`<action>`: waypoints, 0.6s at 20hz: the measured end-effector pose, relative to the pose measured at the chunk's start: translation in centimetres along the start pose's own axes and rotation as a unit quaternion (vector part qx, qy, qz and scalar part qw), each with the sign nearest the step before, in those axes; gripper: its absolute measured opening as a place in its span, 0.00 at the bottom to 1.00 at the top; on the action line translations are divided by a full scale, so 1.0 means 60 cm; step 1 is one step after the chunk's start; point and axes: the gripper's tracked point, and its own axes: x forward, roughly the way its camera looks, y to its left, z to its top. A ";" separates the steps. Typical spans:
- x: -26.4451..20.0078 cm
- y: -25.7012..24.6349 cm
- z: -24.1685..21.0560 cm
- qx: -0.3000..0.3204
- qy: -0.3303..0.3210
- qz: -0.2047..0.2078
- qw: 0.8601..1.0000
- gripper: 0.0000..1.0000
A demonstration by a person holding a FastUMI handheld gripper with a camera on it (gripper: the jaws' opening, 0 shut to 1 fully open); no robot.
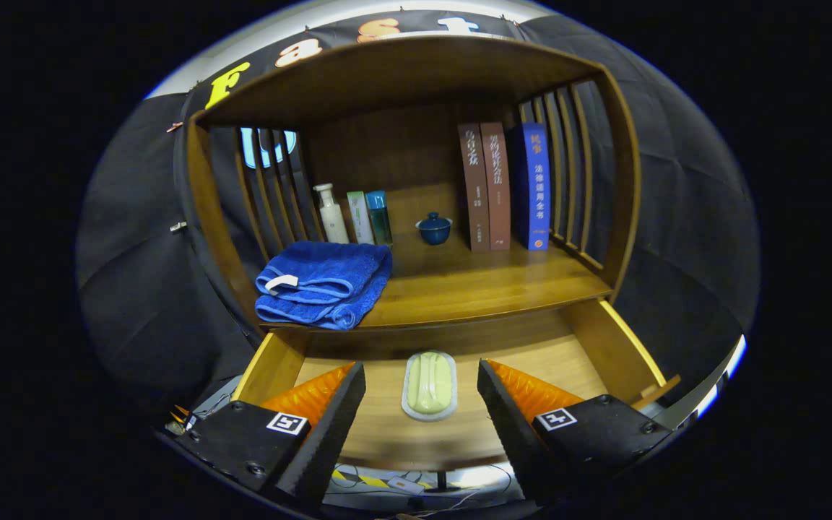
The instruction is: Pull open the drawer, take out the items inside it, and place them on the countertop above the cabinet.
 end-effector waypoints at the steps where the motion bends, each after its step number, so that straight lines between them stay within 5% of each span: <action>1: 0.023 -0.002 -0.001 -0.001 0.015 -0.002 1.000 0.99; 12: 0.188 -0.034 -0.088 0.002 0.206 -0.041 0.978 0.96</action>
